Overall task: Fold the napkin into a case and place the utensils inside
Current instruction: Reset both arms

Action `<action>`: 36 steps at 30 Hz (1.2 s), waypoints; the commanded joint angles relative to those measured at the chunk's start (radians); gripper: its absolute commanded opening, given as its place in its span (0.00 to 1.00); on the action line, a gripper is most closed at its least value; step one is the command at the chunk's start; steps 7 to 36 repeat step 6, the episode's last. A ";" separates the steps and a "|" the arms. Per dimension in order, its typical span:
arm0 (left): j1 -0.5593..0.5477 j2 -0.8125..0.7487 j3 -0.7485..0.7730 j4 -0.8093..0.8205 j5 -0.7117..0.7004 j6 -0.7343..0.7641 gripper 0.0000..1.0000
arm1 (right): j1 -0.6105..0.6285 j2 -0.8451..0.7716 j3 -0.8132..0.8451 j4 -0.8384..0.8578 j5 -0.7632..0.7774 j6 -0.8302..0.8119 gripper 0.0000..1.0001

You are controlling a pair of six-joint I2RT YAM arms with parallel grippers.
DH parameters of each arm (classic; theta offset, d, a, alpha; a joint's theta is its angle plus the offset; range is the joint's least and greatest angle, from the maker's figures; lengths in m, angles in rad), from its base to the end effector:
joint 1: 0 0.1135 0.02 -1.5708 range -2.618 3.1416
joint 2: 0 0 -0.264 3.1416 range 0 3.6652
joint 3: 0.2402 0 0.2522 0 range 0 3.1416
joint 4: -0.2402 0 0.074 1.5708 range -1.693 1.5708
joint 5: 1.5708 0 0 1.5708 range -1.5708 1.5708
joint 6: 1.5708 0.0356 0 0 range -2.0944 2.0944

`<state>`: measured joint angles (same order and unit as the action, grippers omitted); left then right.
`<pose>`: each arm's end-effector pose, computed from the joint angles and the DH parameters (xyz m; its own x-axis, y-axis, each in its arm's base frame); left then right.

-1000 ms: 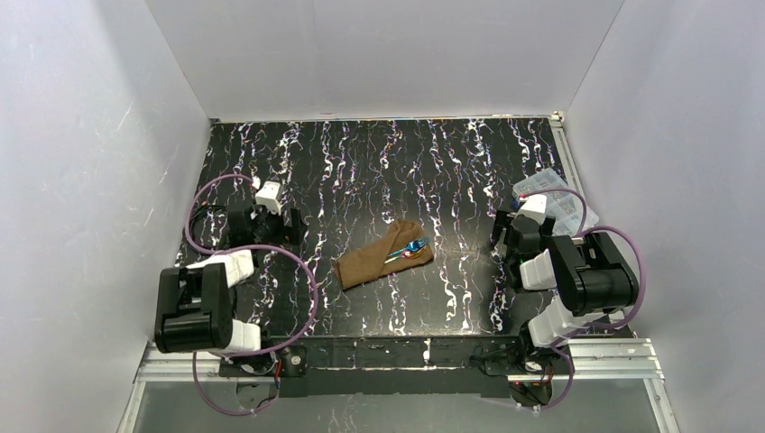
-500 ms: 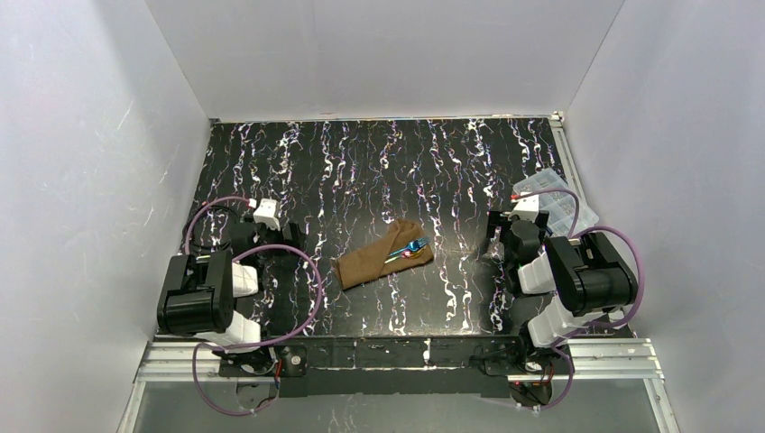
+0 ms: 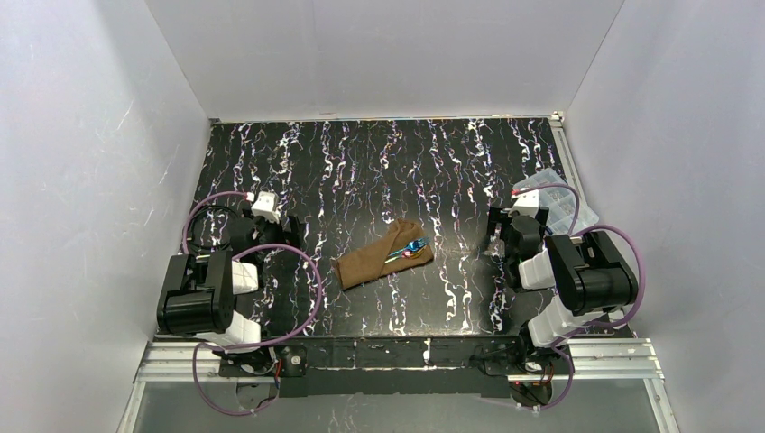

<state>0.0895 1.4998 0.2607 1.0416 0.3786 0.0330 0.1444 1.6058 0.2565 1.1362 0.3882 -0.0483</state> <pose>0.2430 0.0086 0.1438 -0.1862 0.0141 -0.9824 0.2842 0.9579 -0.0401 0.2455 0.0221 0.1289 -0.2203 -0.0772 -0.9724 0.2226 0.9666 -0.1271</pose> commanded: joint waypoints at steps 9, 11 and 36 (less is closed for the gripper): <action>0.000 -0.010 0.020 0.013 -0.004 0.007 0.98 | -0.003 -0.003 0.017 0.028 -0.001 0.002 0.99; 0.000 -0.010 0.020 0.013 -0.004 0.007 0.98 | -0.003 -0.003 0.017 0.028 -0.001 0.002 0.99; 0.000 -0.010 0.020 0.013 -0.004 0.007 0.98 | -0.003 -0.003 0.017 0.028 -0.001 0.002 0.99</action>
